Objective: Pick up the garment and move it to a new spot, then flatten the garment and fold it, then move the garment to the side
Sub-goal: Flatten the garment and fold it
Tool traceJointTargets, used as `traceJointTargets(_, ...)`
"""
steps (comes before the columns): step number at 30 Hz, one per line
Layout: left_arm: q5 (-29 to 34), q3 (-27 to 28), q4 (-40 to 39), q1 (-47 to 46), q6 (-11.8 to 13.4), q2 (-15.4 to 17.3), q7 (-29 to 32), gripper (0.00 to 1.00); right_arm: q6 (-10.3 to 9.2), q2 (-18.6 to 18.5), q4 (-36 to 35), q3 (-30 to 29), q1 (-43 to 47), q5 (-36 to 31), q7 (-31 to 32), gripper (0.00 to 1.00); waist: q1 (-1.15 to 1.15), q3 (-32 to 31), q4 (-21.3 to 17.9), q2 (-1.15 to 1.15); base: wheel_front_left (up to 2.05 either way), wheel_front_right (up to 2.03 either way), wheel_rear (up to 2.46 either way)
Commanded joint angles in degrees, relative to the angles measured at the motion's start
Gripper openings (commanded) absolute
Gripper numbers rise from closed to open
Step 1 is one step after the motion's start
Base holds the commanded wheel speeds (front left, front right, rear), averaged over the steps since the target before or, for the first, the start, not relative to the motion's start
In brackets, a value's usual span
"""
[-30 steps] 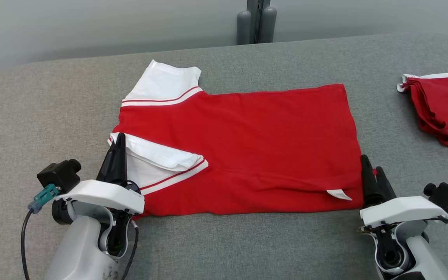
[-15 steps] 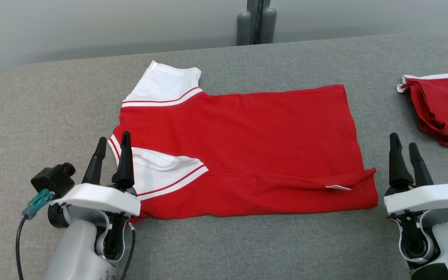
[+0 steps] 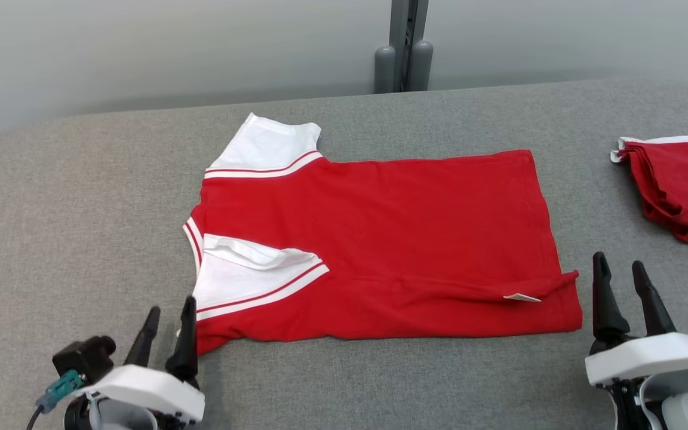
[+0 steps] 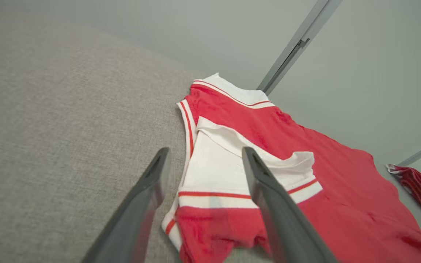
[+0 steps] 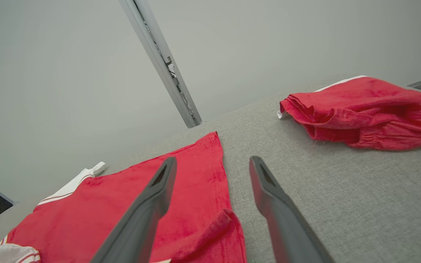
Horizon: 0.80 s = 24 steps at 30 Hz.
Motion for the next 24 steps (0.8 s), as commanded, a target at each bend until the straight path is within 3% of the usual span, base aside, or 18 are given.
traceJointTargets(1,-0.2,-0.2,0.2,1.2,0.1,0.8,1.4,1.0,0.03,0.3,-1.0,-0.5,1.4,-0.9,0.8,1.0,0.0,-0.3,0.2,0.0,0.0,0.0,0.0)
traceJointTargets(11,-0.5,-1.7,0.9,2.8,4.4,1.1,10.1,1.0,0.03,1.9,-5.0,-1.7,4.7,-4.3,4.5,1.0,0.0,-0.7,-0.2,0.0,0.0,0.0,0.0)
traceJointTargets(18,-0.8,-2.5,0.2,2.5,5.3,1.2,12.9,0.97,0.03,2.5,-6.1,-2.1,5.2,-4.9,5.1,1.0,0.0,0.0,-1.6,0.0,0.0,0.0,0.0)
traceJointTargets(19,-0.7,-2.5,0.0,2.4,5.5,1.1,12.9,0.49,0.03,2.5,-6.1,-2.1,5.2,-4.9,5.3,1.0,0.0,0.1,-1.7,0.0,0.0,0.0,0.0)
traceJointTargets(20,-0.8,-2.5,-0.2,2.3,5.5,1.1,12.6,0.32,0.03,2.5,-6.0,-2.2,5.2,-4.8,5.4,1.0,0.0,0.1,-1.9,0.0,0.0,0.0,0.0)
traceJointTargets(21,-0.8,-2.6,-0.4,2.2,5.5,1.0,12.4,0.04,0.03,2.5,-5.8,-2.2,5.4,-4.6,5.6,1.0,0.0,0.2,-2.0,0.0,0.0,0.0,0.0)
traceJointTargets(24,-0.7,-2.7,-1.2,2.0,5.3,1.0,11.5,0.0,0.03,2.6,-3.9,-3.6,5.8,-5.3,6.8,1.0,0.0,0.3,-2.1,0.0,0.0,0.0,0.0)
